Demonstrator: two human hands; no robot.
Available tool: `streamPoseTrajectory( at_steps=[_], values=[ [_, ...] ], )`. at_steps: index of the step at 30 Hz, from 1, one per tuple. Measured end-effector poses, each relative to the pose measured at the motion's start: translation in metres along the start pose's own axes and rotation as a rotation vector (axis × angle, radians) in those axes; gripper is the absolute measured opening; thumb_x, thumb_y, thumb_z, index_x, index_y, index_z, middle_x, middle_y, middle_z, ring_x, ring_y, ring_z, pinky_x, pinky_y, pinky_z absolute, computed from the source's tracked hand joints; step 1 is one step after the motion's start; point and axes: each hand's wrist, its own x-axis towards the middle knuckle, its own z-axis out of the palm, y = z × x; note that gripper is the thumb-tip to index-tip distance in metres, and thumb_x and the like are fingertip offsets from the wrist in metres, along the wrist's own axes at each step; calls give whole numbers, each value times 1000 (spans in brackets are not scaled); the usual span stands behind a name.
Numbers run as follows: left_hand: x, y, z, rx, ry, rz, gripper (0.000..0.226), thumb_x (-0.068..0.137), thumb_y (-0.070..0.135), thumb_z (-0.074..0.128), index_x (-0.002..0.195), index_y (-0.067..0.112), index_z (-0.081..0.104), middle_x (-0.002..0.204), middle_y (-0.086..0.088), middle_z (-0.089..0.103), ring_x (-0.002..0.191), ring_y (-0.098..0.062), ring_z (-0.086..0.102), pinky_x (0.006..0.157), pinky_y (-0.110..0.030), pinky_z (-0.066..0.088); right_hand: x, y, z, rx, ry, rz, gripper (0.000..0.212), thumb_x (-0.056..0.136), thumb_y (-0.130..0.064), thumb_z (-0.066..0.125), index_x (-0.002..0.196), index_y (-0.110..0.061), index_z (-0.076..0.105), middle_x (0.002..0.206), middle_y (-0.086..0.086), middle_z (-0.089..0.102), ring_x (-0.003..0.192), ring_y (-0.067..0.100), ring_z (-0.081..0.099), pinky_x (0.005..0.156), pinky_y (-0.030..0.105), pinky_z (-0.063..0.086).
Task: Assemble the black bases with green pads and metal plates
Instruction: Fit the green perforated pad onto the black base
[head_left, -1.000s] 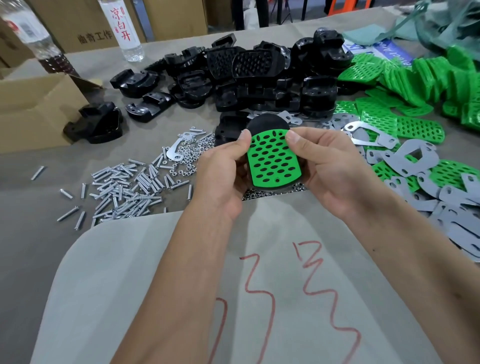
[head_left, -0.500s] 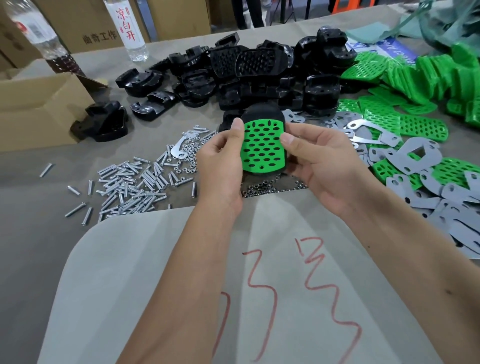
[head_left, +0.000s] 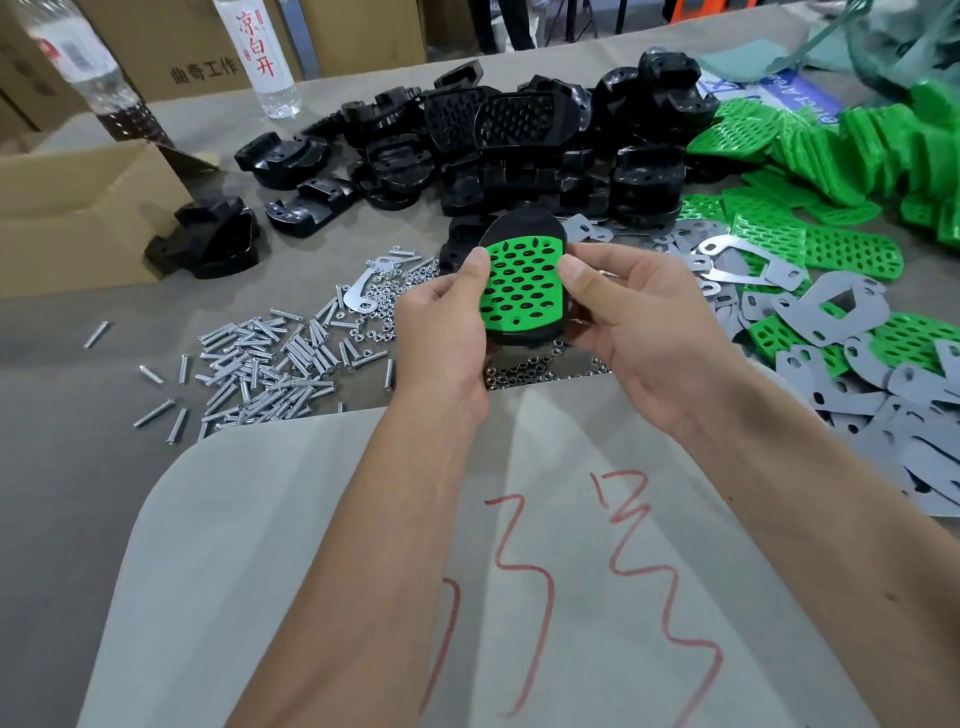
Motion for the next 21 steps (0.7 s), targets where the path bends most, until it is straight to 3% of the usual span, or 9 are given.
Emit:
streamPoseTrajectory(
  at_steps=[2, 5, 9, 13, 15, 18, 21],
  values=[
    [1, -1, 0, 1, 35, 9, 23, 101, 23, 67, 86, 6, 67, 67, -2, 76, 58, -15, 73, 48, -26, 55, -1, -3, -1, 5, -60, 59, 27, 103, -7, 58, 127, 3, 66, 120, 26, 73, 116, 42, 69, 98, 52, 58],
    [0, 0, 0, -16, 28, -19, 23, 101, 23, 67, 84, 7, 65, 66, -2, 75, 56, -15, 72, 46, -24, 53, -3, -7, -4, 39, -71, 62, 29, 98, 0, 62, 126, 7, 63, 117, 28, 73, 111, 42, 71, 99, 52, 58],
    [-2, 2, -2, -23, -13, -56, 21, 101, 22, 66, 87, 7, 71, 76, -9, 78, 64, -22, 74, 57, -34, 61, -7, -4, -2, 114, -57, 12, 33, 95, 9, 60, 127, 5, 61, 113, 33, 71, 96, 37, 73, 90, 47, 62],
    [-2, 6, -3, -66, -10, -104, 20, 101, 20, 66, 105, 1, 71, 89, -15, 78, 74, -29, 76, 69, -50, 65, -7, 2, 2, 124, -60, -10, 33, 94, 11, 61, 126, 4, 62, 108, 31, 72, 93, 38, 73, 81, 46, 64],
    [-2, 7, -3, -74, 3, -108, 19, 101, 19, 65, 104, 1, 71, 87, -15, 78, 73, -29, 76, 71, -51, 65, -7, 2, 2, 103, -95, -8, 29, 95, 8, 62, 123, 0, 65, 107, 27, 74, 96, 39, 74, 83, 48, 64],
    [-3, 6, -3, -66, 13, -53, 20, 102, 19, 62, 88, 7, 70, 73, -8, 77, 63, -22, 75, 58, -39, 64, -3, 1, -3, -68, -71, -50, 23, 99, -2, 65, 121, -7, 66, 104, 22, 77, 97, 42, 74, 89, 53, 62],
    [-1, 11, -7, -86, 53, 19, 21, 104, 22, 61, 87, 11, 66, 72, -1, 78, 69, -18, 77, 65, -39, 65, 5, 1, -19, -607, 99, -253, 21, 99, -16, 69, 120, -17, 70, 92, 3, 79, 90, 28, 73, 85, 47, 59]
  ],
)
